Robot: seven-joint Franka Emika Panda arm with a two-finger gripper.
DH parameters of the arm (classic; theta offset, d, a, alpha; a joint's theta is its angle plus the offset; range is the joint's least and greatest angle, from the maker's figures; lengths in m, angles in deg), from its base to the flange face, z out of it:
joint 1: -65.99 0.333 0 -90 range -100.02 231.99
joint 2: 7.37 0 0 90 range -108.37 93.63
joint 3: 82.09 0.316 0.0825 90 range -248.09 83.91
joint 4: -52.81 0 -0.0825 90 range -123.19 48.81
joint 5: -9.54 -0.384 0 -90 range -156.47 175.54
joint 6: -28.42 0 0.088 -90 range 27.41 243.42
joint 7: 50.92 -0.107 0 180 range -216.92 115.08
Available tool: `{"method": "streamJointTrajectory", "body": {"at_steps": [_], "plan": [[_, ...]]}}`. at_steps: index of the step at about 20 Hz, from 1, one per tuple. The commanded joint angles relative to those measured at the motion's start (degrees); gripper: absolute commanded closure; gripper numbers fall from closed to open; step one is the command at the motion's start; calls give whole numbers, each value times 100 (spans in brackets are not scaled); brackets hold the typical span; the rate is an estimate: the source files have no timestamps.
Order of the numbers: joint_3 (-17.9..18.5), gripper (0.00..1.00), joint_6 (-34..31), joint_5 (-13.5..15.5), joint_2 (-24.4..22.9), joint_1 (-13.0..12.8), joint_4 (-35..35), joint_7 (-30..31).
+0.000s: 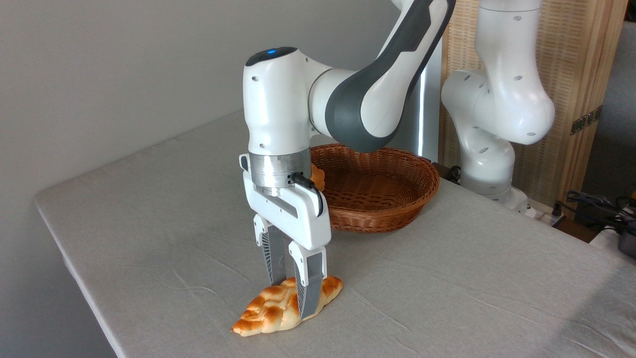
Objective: Put bread into the basket
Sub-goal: 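Lift the braided loaf and carry it over the woven basket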
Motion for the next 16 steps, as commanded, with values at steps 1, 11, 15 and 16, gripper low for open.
{"method": "streamJointTrajectory", "body": {"at_steps": [1,11,15,16], "plan": [[99,0,196,-291,187,-115,-19,-17],[55,76,187,-300,380,-159,-19,-393],[64,81,169,-291,363,-159,-2,-544],[64,81,160,-282,354,-159,7,-536]]}}
